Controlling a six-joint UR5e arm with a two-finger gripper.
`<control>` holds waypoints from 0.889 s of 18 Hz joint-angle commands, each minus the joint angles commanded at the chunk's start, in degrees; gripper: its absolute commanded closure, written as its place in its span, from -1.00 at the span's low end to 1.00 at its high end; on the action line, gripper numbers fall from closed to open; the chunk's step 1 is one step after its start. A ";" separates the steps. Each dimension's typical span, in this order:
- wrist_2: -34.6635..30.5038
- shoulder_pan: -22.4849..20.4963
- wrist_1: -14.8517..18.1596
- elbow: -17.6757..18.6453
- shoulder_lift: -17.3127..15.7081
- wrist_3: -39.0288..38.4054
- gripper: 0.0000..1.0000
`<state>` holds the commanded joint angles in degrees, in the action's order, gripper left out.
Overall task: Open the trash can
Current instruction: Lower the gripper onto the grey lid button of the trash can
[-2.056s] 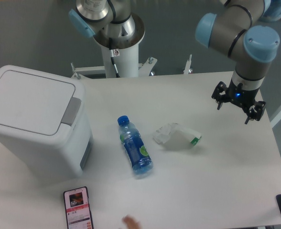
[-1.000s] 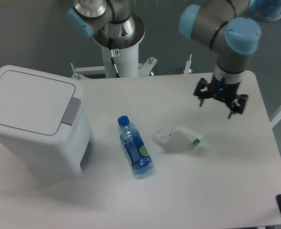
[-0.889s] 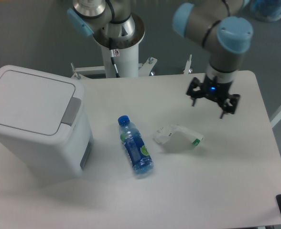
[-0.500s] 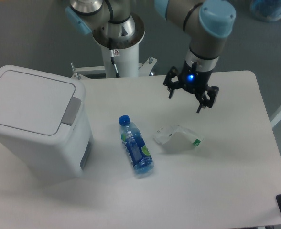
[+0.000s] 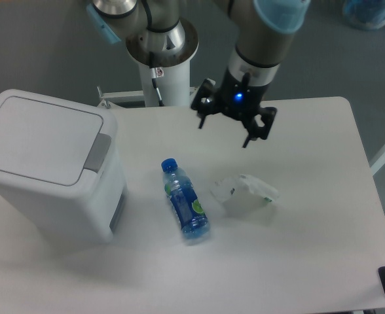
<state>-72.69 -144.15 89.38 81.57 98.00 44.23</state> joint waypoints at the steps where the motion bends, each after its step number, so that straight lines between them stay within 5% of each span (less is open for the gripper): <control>1: 1.31 0.71 -0.17 -0.18 0.00 -1.41 -1.00; 8: 8.44 3.96 -0.44 -3.51 0.44 -7.39 -1.00; 16: 8.88 8.09 -0.44 -8.09 5.18 -15.13 -1.00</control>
<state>-63.81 -136.06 88.95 73.48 103.18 29.10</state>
